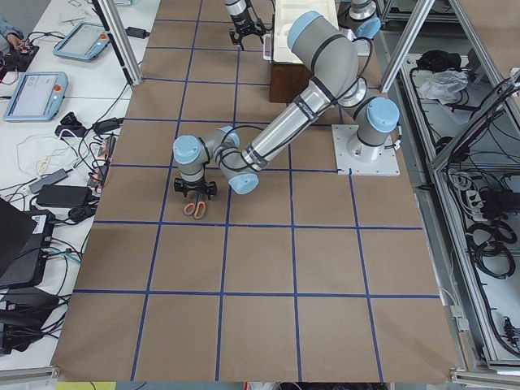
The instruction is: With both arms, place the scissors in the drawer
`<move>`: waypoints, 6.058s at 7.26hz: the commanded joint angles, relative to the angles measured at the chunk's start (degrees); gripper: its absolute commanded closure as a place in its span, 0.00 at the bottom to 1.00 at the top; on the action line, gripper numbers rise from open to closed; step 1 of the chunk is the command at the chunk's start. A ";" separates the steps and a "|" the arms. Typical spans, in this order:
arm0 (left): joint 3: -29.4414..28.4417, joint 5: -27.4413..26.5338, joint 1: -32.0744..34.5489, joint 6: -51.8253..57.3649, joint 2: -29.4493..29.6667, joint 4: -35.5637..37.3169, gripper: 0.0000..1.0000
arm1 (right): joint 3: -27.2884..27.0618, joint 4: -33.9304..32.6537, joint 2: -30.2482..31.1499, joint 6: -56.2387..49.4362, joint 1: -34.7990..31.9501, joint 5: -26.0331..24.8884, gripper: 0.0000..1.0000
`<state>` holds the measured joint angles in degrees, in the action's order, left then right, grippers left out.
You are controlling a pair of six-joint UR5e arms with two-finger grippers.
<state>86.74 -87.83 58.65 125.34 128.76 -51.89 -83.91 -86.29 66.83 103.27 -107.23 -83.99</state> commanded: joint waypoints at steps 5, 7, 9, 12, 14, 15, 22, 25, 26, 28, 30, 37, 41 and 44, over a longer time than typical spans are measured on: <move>0.01 0.12 0.06 1.04 0.52 0.30 0.37 | -0.46 1.83 -1.70 0.00 0.00 0.14 0.00; -0.08 0.12 0.15 1.13 0.44 0.38 0.51 | -0.46 1.83 -1.96 0.00 0.00 0.14 0.00; -0.08 0.12 0.15 1.13 0.35 0.38 0.65 | -0.55 1.83 -2.66 0.00 0.00 0.14 0.00; -0.08 0.12 0.50 0.61 -0.88 0.30 0.72 | -2.04 1.83 -2.66 -0.09 0.00 0.32 0.00; 0.01 0.12 0.94 0.34 -1.32 -0.23 0.74 | -2.48 1.74 -2.75 -0.09 0.00 0.41 0.00; -0.08 -0.32 1.81 0.08 -2.54 -0.40 0.76 | -2.48 1.48 -2.75 -0.09 0.00 1.28 0.00; -0.25 -1.11 6.64 -2.81 -11.59 -11.80 0.91 | -1.43 -5.02 -3.72 -3.32 0.09 0.77 0.00; -0.78 -1.63 12.35 -5.89 -19.66 -22.69 0.96 | -1.34 -8.88 -4.07 -5.96 0.35 0.41 0.00; -0.78 -3.64 15.06 -9.21 -22.39 -24.47 0.99 | -1.17 -9.24 -4.07 -6.85 0.53 0.41 0.00; -0.87 -4.71 20.08 -13.60 -27.75 -29.38 1.00 | 0.94 -9.42 -5.20 -8.07 0.53 -0.90 0.00; -0.78 -3.93 27.87 -23.27 -30.76 -31.69 1.00 | 2.52 -9.59 -6.44 -9.66 0.79 -1.00 0.00; 0.18 -0.50 31.00 -29.86 -32.26 -35.03 1.00 | 8.32 -9.68 -10.04 -14.76 2.55 -2.14 0.00; 0.10 -0.50 30.74 -29.37 -32.17 -34.69 1.00 | 11.05 -10.90 -11.80 -18.37 3.08 -2.40 0.00; 0.18 -1.19 30.74 -29.37 -32.08 -34.60 1.00 | 13.42 -11.62 -13.56 -18.37 3.08 -2.49 0.00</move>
<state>86.86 -88.51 89.39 95.97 96.62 -86.51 -71.55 -97.69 53.94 84.92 -104.15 -86.50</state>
